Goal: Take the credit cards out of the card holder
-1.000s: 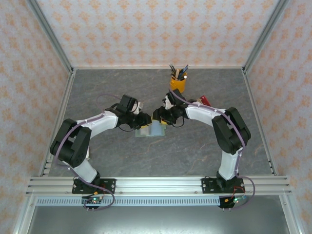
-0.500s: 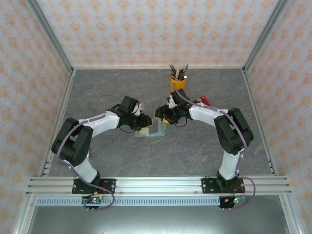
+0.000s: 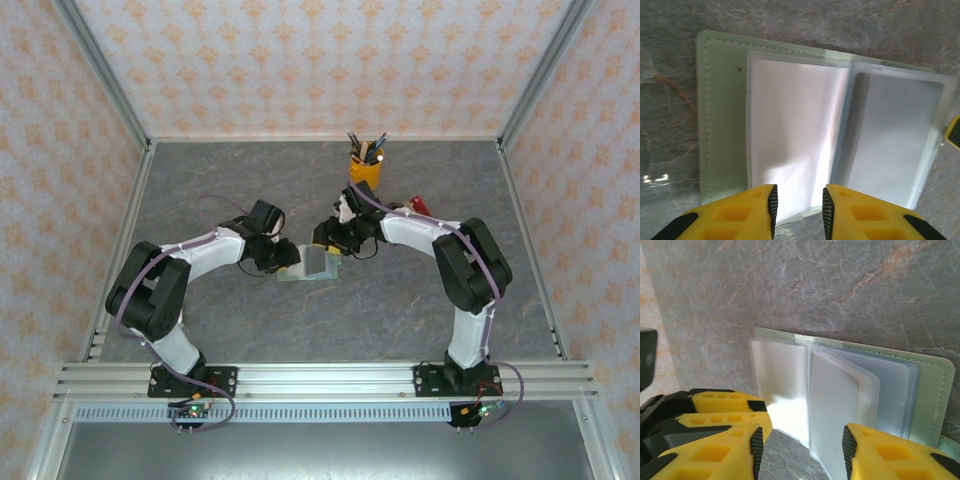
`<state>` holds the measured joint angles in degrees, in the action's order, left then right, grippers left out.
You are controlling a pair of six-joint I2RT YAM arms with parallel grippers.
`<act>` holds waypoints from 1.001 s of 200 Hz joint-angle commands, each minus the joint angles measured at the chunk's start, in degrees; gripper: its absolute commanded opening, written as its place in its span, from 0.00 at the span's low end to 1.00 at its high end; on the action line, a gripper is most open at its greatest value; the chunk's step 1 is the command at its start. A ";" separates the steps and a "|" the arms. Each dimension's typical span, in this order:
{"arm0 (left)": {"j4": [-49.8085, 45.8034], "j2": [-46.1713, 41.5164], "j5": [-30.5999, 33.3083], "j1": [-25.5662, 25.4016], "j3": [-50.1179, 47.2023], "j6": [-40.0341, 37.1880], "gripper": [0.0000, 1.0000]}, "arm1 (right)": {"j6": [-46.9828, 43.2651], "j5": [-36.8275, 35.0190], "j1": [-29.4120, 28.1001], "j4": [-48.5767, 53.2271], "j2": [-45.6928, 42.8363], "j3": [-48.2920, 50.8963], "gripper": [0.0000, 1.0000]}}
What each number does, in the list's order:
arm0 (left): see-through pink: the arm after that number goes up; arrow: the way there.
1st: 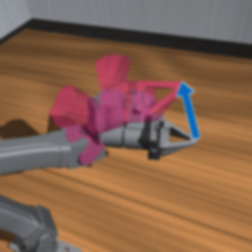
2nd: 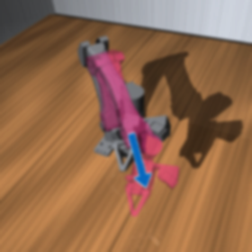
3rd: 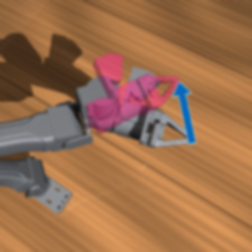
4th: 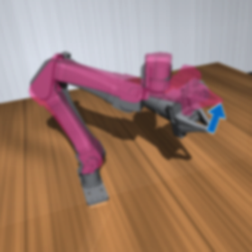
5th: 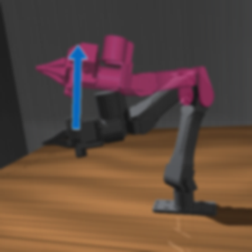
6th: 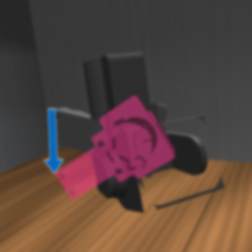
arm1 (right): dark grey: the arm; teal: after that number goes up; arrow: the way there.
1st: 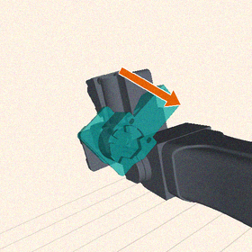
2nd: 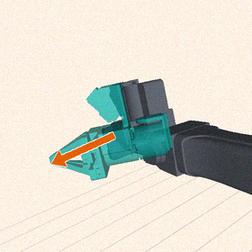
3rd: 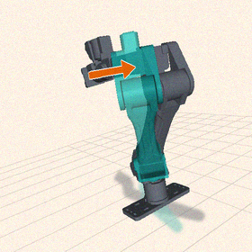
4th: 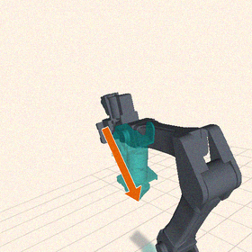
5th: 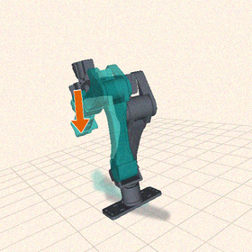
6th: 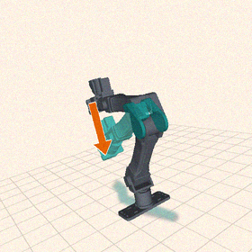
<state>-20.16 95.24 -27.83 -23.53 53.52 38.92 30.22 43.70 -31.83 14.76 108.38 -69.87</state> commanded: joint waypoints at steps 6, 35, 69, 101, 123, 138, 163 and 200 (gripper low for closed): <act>-3.34 -1.19 3.99 0.50 1.37 -0.51 0.31 | -2.59 -4.99 -0.33 6.03 1.17 -2.76 0.48; -4.01 0.14 4.80 0.50 1.09 -0.20 0.29 | -3.47 -6.35 -0.64 7.73 1.91 -3.39 0.48; -4.35 1.15 5.06 0.51 0.98 -0.07 0.27 | -4.39 -6.81 -1.36 9.42 3.65 -4.74 0.47; -4.34 1.61 4.84 0.50 0.98 -0.07 0.26 | -5.06 -5.04 -1.90 9.10 4.92 -5.46 0.44; -4.36 1.96 4.81 0.50 0.94 -0.07 0.25 | -4.70 -3.15 -1.95 6.68 3.81 -4.59 0.38; -4.28 2.31 4.72 0.50 0.81 -0.02 0.25 | -4.76 -2.70 -1.93 6.56 3.55 -4.65 0.38; -4.25 2.90 4.80 0.50 0.65 0.11 0.24 | -4.79 -3.63 -2.00 8.13 4.50 -5.73 0.40; -4.62 3.24 5.46 0.50 0.37 0.21 0.24 | -4.87 -10.22 -2.31 12.84 5.90 -7.29 0.44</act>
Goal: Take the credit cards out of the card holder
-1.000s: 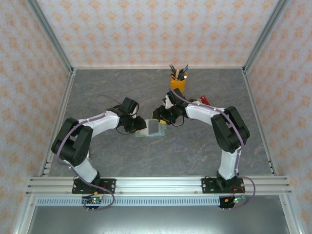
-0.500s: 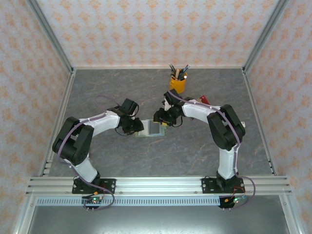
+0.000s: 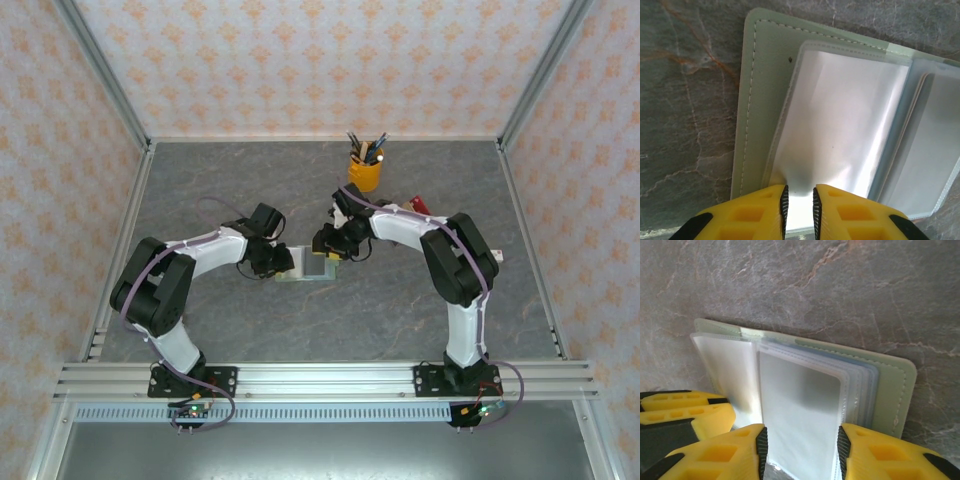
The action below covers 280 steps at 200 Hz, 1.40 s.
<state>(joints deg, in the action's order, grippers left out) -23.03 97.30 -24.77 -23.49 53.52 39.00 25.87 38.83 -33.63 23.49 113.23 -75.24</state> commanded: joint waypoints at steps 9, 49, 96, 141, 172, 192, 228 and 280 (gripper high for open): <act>-2.13 1.15 2.81 0.46 0.48 0.19 0.23 | -0.51 -6.49 -0.48 4.69 1.35 -2.09 0.45; -2.46 1.75 3.12 0.46 0.73 0.28 0.22 | -0.77 -6.42 -0.72 5.31 3.02 -2.85 0.45; -2.55 2.11 3.11 0.46 0.72 0.45 0.21 | -1.00 -4.34 -1.00 3.23 2.13 -1.99 0.37; -2.64 1.32 3.12 0.46 0.64 0.37 0.20 | -1.87 -5.83 -0.91 2.49 -5.43 0.46 0.38; -2.56 1.66 3.02 0.46 0.85 0.37 0.19 | -2.03 -3.47 -1.35 2.57 -4.79 0.33 0.35; -2.37 1.67 2.96 0.46 0.76 0.46 0.19 | -2.12 -3.33 -1.61 3.45 -2.72 -0.40 0.35; -2.37 1.58 2.85 0.46 0.56 0.55 0.19 | -2.16 -3.65 -1.88 4.28 0.03 -1.47 0.36; -2.43 1.71 2.93 0.46 0.45 0.50 0.19 | -2.23 -4.55 -1.97 5.41 2.55 -2.27 0.36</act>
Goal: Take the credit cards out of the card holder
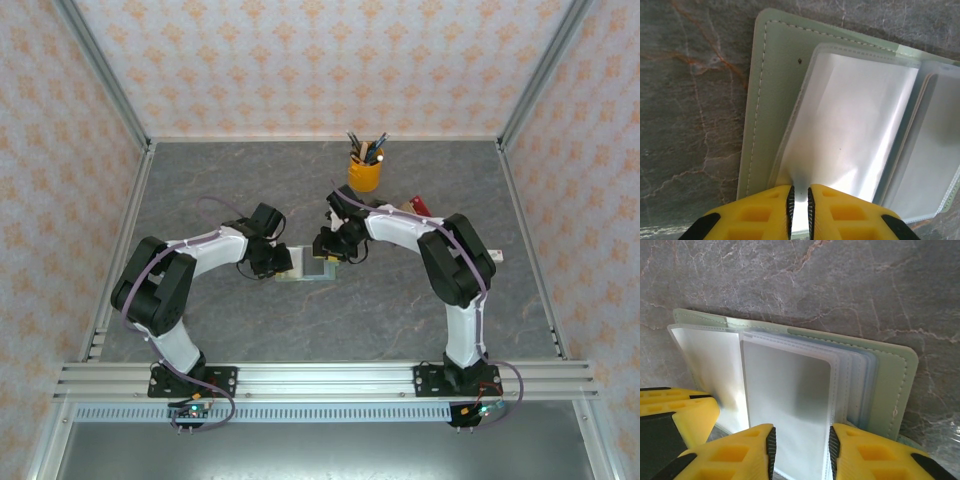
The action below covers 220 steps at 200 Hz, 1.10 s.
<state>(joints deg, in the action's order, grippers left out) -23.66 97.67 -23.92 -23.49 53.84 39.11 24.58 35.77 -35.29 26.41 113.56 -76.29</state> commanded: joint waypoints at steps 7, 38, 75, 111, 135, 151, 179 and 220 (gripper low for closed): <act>-1.74 1.30 2.09 0.46 0.08 0.51 0.19 | -0.97 -1.66 -0.31 2.71 2.47 -1.35 0.36; -1.74 1.56 2.13 0.46 -0.08 0.61 0.19 | -0.61 -4.68 -0.48 4.59 3.37 -2.32 0.40; -1.13 1.91 1.85 0.46 -0.57 0.79 0.17 | -0.41 -4.58 -1.26 5.70 5.39 -4.60 0.41; -0.77 2.09 1.43 0.46 -0.43 0.79 0.15 | 0.09 1.61 -1.64 1.86 5.33 -4.14 0.41; -0.58 2.18 1.18 0.46 -0.65 0.70 0.14 | 1.51 7.35 -1.39 -3.52 3.68 -2.29 0.41; -0.34 2.13 1.16 0.46 -0.84 0.79 0.13 | 3.50 10.44 -0.72 -8.17 2.08 -0.44 0.41; -0.16 1.91 1.06 0.46 -1.11 0.84 0.12 | 6.54 14.92 0.56 -15.07 -0.53 2.15 0.41; -0.61 1.07 1.40 0.46 -0.77 0.88 0.12 | 8.11 18.15 1.01 -18.58 -3.13 3.68 0.40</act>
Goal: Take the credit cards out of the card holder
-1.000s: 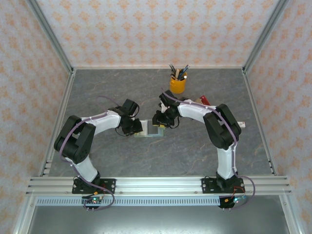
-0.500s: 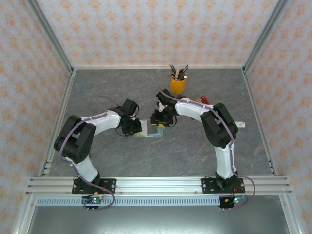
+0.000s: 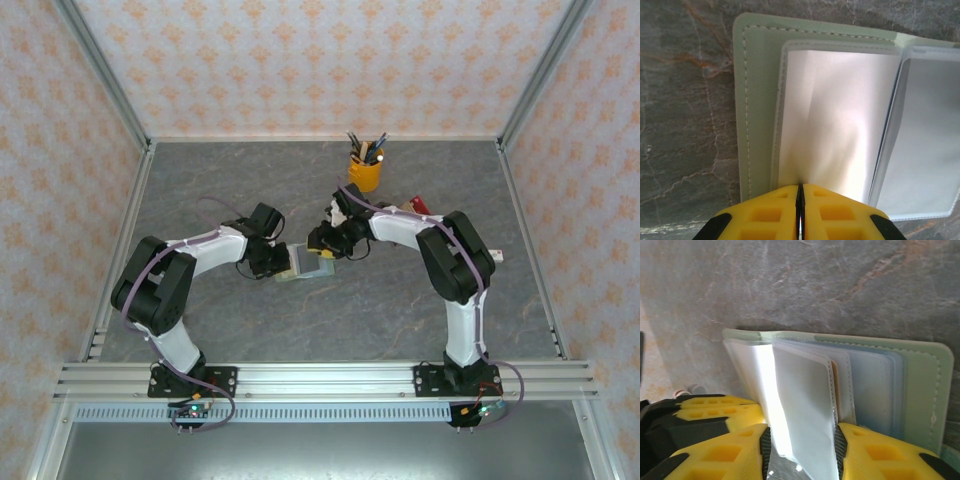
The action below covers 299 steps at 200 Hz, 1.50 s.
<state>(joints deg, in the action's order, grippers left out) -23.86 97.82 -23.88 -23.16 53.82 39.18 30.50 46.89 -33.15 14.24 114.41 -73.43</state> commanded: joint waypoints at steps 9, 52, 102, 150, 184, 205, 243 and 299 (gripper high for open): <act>-0.58 0.66 1.46 0.13 -0.74 0.81 0.12 | 2.44 7.47 -1.14 -6.94 -4.57 1.12 0.40; -2.26 -1.67 2.68 0.13 -0.51 0.90 0.13 | 2.31 9.09 -1.55 -7.25 -5.16 1.07 0.41; -8.43 -7.84 9.54 0.80 -1.72 2.79 0.17 | 1.93 9.78 -4.01 -6.29 0.61 -3.31 0.42; -8.22 -13.23 9.77 3.21 -5.60 3.72 0.17 | 0.67 4.56 -4.48 -3.82 0.51 -4.82 0.42; -1.71 -15.85 3.52 3.07 -6.76 3.62 0.17 | -1.24 -9.78 -2.77 1.53 -6.81 1.38 0.40; -0.22 -17.52 2.58 2.82 -6.68 3.87 0.17 | -1.01 -13.26 -2.36 2.90 -10.95 5.67 0.39; 4.27 -15.22 -0.79 1.37 -6.45 5.55 0.17 | -0.18 -13.21 -2.53 4.14 -11.20 8.47 0.33; 5.47 -8.88 -0.13 0.75 -6.18 6.95 0.16 | -1.18 -10.89 -3.55 5.09 -6.97 5.85 0.29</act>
<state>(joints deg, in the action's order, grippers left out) -19.70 86.78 -23.88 -22.04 47.53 44.95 30.39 36.16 -36.01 17.37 105.32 -65.80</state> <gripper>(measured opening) 0.159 0.294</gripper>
